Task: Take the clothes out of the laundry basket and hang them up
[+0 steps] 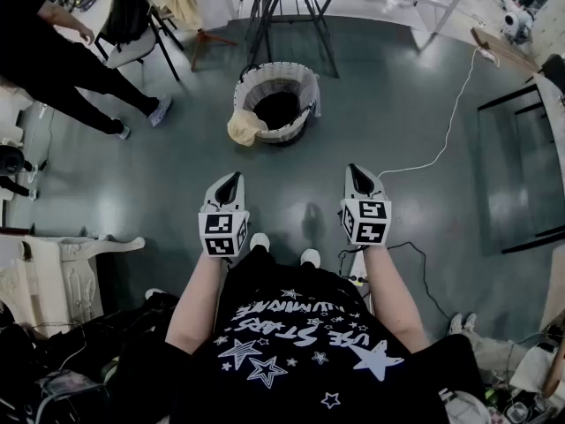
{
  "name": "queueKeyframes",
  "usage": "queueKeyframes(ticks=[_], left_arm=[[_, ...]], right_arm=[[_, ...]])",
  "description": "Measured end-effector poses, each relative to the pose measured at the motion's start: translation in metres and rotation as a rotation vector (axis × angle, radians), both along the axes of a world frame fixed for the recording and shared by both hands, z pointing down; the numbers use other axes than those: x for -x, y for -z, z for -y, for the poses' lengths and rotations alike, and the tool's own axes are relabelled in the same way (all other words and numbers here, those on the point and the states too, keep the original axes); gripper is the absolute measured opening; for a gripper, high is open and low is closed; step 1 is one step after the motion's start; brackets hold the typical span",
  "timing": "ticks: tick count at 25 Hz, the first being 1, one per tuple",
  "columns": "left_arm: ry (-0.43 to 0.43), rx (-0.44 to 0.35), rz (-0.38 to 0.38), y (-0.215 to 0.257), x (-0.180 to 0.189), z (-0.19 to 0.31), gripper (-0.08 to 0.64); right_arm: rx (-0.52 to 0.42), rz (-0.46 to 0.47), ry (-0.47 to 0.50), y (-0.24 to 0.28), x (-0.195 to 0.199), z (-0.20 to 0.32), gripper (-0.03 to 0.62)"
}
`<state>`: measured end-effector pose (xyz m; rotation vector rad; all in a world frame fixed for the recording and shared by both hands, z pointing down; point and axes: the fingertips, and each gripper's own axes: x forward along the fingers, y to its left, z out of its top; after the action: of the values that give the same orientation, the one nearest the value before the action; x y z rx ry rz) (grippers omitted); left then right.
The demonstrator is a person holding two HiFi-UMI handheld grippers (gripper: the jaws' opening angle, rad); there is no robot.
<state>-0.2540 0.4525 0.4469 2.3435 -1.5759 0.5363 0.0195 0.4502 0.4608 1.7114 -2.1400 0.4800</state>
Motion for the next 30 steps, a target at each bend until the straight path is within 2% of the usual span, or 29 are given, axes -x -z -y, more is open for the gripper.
queueKeyframes(ticks=[11,16,17,18,19,20,21,23,24,26,30], left_arm=[[0.066,0.046,-0.006,-0.022,-0.02,-0.046,0.015],[0.107,0.004,-0.006,-0.02,-0.007,-0.056,0.021],[0.115,-0.002,-0.016,-0.02,-0.003,-0.055,0.057],[0.122,-0.005,-0.027,-0.019,0.001,-0.053,0.144],[0.129,-0.006,-0.037,-0.019,0.006,-0.051,0.197],[0.136,-0.007,-0.043,-0.02,0.012,-0.049,0.227],[0.143,-0.009,-0.048,-0.02,0.018,-0.047,0.254],[0.153,-0.01,-0.056,-0.025,0.029,-0.043,0.309],[0.159,-0.008,-0.061,-0.03,0.035,-0.04,0.336],[0.18,-0.008,-0.071,-0.041,0.048,-0.032,0.366],[0.217,0.021,-0.075,-0.059,0.076,-0.007,0.382]], right_arm=[[0.022,0.004,0.073,-0.028,-0.021,-0.024,0.009],[-0.012,0.053,0.127,-0.027,-0.004,-0.024,0.011],[-0.016,0.052,0.139,-0.026,0.002,-0.022,0.011],[-0.02,0.047,0.152,-0.026,0.008,-0.019,0.011],[-0.022,0.043,0.167,-0.026,0.014,-0.015,0.012],[-0.021,0.044,0.184,-0.027,0.022,-0.013,0.052],[-0.016,0.049,0.201,-0.028,0.031,-0.01,0.126],[-0.005,0.053,0.236,-0.032,0.048,-0.004,0.17],[0.001,0.049,0.254,-0.036,0.056,0.001,0.227],[0.018,0.041,0.286,-0.047,0.072,0.011,0.301],[0.062,0.015,0.34,-0.069,0.103,0.038,0.325]])
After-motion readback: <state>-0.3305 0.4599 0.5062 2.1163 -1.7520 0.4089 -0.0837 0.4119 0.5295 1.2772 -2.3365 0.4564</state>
